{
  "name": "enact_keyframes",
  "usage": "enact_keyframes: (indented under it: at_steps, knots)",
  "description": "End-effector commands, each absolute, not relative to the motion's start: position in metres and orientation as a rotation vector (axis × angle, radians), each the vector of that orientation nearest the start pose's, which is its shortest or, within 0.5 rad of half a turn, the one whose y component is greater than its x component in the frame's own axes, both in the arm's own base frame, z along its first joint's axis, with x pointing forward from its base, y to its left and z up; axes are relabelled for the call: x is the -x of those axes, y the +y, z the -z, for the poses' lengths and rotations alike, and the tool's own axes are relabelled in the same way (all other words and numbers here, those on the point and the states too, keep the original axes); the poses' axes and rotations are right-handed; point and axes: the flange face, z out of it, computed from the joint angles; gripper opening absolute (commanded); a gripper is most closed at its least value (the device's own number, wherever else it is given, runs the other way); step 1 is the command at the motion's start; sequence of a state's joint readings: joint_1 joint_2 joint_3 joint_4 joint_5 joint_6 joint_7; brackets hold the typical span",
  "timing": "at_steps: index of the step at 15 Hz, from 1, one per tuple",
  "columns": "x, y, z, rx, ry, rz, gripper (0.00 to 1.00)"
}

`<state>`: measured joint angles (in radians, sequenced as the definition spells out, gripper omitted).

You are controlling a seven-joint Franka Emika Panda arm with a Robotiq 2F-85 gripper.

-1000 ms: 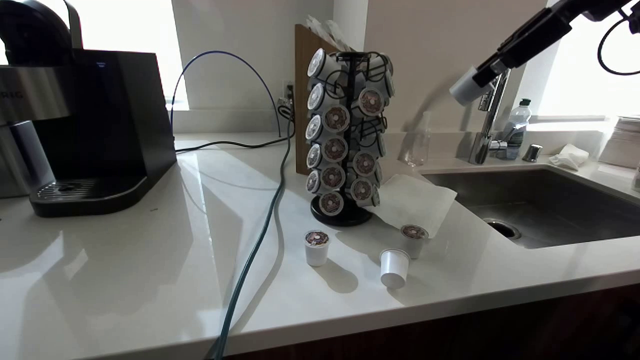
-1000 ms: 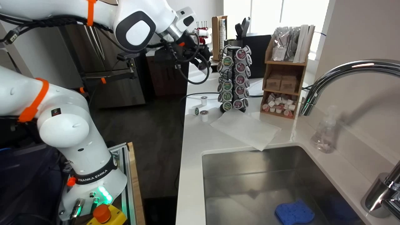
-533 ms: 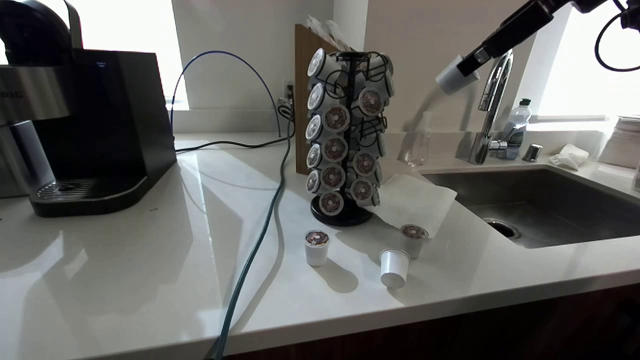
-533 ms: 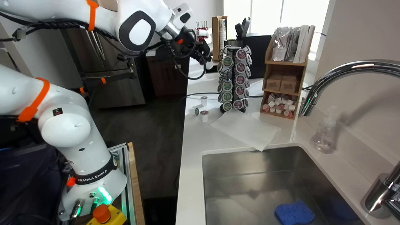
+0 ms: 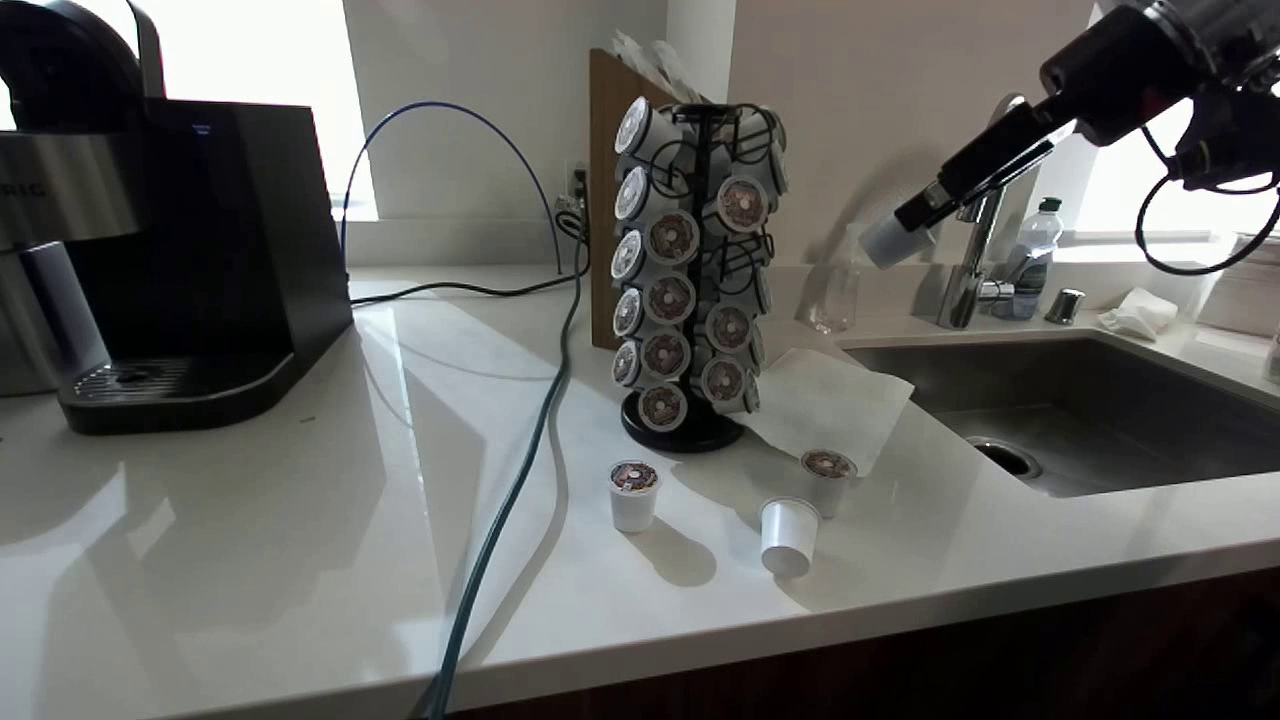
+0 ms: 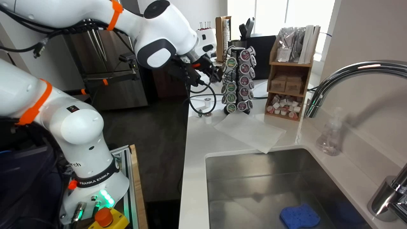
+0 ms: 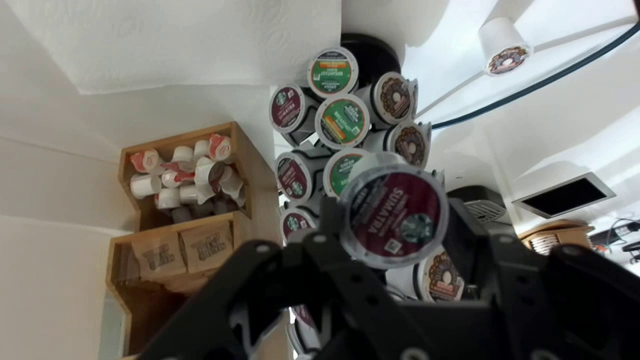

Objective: Move one coffee capsule, which is on the counter, to the metal holder

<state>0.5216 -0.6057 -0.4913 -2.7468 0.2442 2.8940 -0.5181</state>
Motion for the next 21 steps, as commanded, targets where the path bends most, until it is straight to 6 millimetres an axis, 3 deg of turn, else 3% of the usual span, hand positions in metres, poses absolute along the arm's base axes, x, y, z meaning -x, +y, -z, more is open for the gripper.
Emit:
enact_keyframes:
  at_steps: [1,2,3,7,16,21]
  knots:
    - [-0.403,-0.007,-0.448,2.665,-0.417,1.021,0.54]
    - [-0.403,-0.008,-0.449,2.666,-0.416,1.024,0.54]
    - [-0.403,-0.007,-0.451,2.668,-0.42,1.028,0.29]
    - [-0.414,-0.005,-0.458,2.575,-0.23,1.245,0.29]
    - [-0.45,0.02,-0.45,2.526,-0.183,1.22,0.29]
    - [-0.448,0.027,-0.435,2.532,-0.142,1.276,0.29]
